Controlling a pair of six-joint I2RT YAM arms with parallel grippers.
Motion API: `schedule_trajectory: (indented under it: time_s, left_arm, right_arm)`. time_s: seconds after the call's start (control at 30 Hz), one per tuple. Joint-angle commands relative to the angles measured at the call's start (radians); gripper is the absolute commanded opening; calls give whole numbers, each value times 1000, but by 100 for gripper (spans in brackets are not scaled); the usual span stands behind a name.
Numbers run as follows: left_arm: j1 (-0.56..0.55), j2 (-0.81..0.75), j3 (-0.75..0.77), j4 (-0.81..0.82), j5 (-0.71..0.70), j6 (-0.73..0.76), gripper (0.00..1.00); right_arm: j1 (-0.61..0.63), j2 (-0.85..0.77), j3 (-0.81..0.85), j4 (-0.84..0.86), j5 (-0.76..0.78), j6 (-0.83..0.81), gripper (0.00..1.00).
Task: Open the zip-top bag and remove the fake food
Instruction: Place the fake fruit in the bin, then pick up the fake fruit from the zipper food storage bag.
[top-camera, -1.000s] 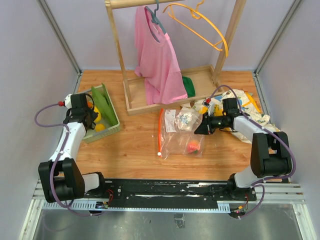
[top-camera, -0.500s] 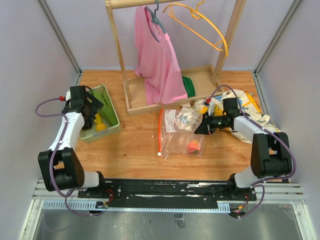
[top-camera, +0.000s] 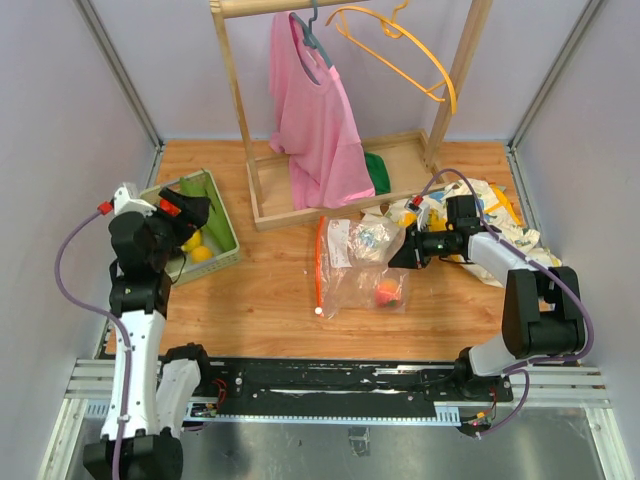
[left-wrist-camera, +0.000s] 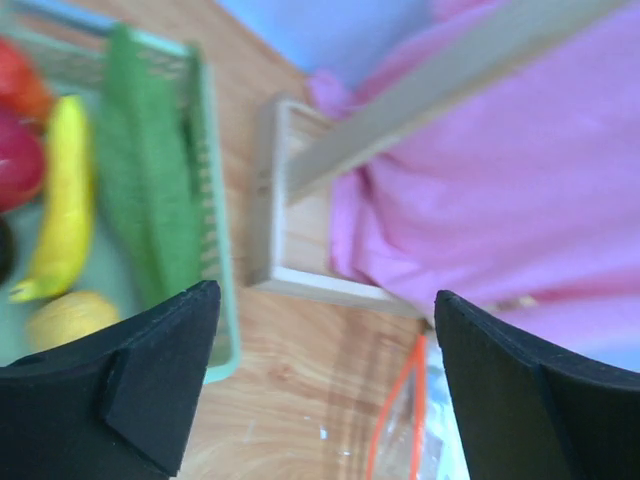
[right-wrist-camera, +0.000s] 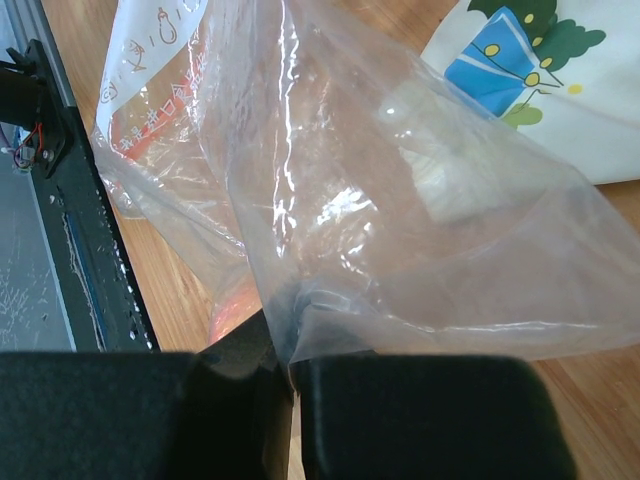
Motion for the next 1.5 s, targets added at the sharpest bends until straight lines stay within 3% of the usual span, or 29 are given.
schedule_trajectory:
  time_s: [0.0,0.13,0.4,0.6,0.87,1.0,1.47]
  left_arm:
    - [4,-39,-109,243,375,-117,87]
    - [-21,0,-127,221,492,-145,76]
    - [-334,68,-85,-7,189,-8,70]
    - [-469,178,-140,-21,46,1,59]
    - [-516,305,-219,135,97,-25,36]
    - [-559,365,-233,238,144,-49,30]
    - [-711,615,-220,574,251,-118,28]
  right_arm:
    - [-15,1,21,-19,-36,-22,4]
    - [-13,7,26,-25,-38,-25,4]
    - [-13,2,26,-29,-26,-31,5]
    - [-13,-5,18,-30,-21,-36,5]
    - [-13,-5,19,-31,-19,-41,5]
    - [-13,-6,15,-29,-19,-41,5]
    - [-12,13,20,-28,-31,-39,5]
